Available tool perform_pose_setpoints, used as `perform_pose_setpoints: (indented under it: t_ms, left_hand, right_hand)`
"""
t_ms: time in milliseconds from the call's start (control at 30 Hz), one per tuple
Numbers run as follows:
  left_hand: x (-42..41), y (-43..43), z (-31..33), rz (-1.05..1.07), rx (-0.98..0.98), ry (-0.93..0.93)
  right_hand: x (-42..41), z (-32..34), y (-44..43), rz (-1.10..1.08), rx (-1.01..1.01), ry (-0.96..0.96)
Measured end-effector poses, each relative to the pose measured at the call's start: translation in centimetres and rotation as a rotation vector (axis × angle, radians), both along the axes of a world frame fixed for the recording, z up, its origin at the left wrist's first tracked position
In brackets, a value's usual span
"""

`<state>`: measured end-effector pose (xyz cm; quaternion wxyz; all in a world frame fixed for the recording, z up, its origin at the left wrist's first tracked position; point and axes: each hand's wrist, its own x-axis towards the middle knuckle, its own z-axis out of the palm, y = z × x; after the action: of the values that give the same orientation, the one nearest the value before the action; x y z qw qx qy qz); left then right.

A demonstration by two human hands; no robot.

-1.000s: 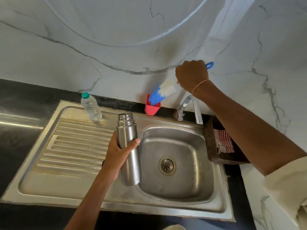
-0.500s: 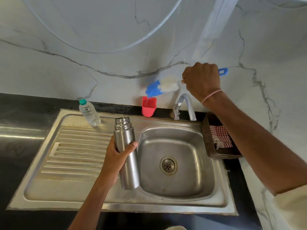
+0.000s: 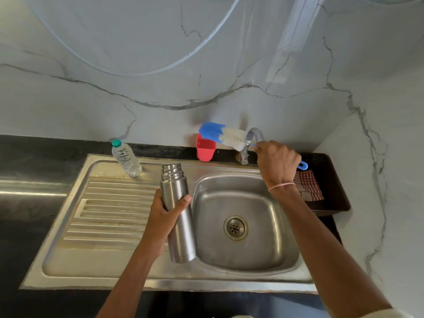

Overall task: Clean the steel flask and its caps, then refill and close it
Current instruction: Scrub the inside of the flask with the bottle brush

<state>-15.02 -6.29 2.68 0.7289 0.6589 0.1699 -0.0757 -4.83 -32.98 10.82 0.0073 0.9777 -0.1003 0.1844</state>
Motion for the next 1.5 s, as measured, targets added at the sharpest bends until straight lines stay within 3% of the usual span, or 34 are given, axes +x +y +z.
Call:
perform_pose_setpoints:
  t_ms: [133,300,500,600,833,933,1100,1233,1400,1500]
  left_hand:
    - [0.4,-0.2,0.1,-0.026,-0.006,0.025]
    - [1.5,-0.6,0.7,-0.112,-0.092,0.04]
    - [4.0,-2.1,1.1,-0.177,-0.139,0.133]
    - [5.3,-3.0,1.6,-0.139,-0.17,0.214]
    - [6.0,-6.0,2.8,-0.309,-0.153,0.12]
    - [6.2,-6.7,3.1,-0.259,-0.187,0.131]
    - [6.7,-5.6,2.6,-0.14,-0.178,0.157]
    - [7.2,-4.3,3.2,-0.13,-0.382,0.204]
    - [5.5,-6.4,3.1,-0.153,-0.23,0.178]
    - [5.1,-7.3,3.1,-0.186,-0.259,0.247]
  right_hand:
    - [-2.2,-2.2,-1.1,-0.093,0.4,-0.029]
    - [-6.4,-6.2,-3.3,-0.056,0.867,0.033]
    - [-10.9,-7.0,-3.9,0.036,1.152,0.058]
    - [-11.6,-7.2,-4.1,-0.03,1.076,0.096]
    - [-7.3,-5.4,-4.5,-0.224,0.754,0.007]
    - [-7.4,-6.1,-4.9,-0.266,0.676,0.004]
    - [-12.9,-10.0,-4.1,-0.054,0.546,0.032]
    - [-15.8,-11.4,-3.9,-0.003,0.55,-0.076]
    - [-10.1,-9.0,-5.2,-0.21,0.566,-0.077]
    - [-6.9,-7.2,-5.1,-0.321,0.61,-0.046]
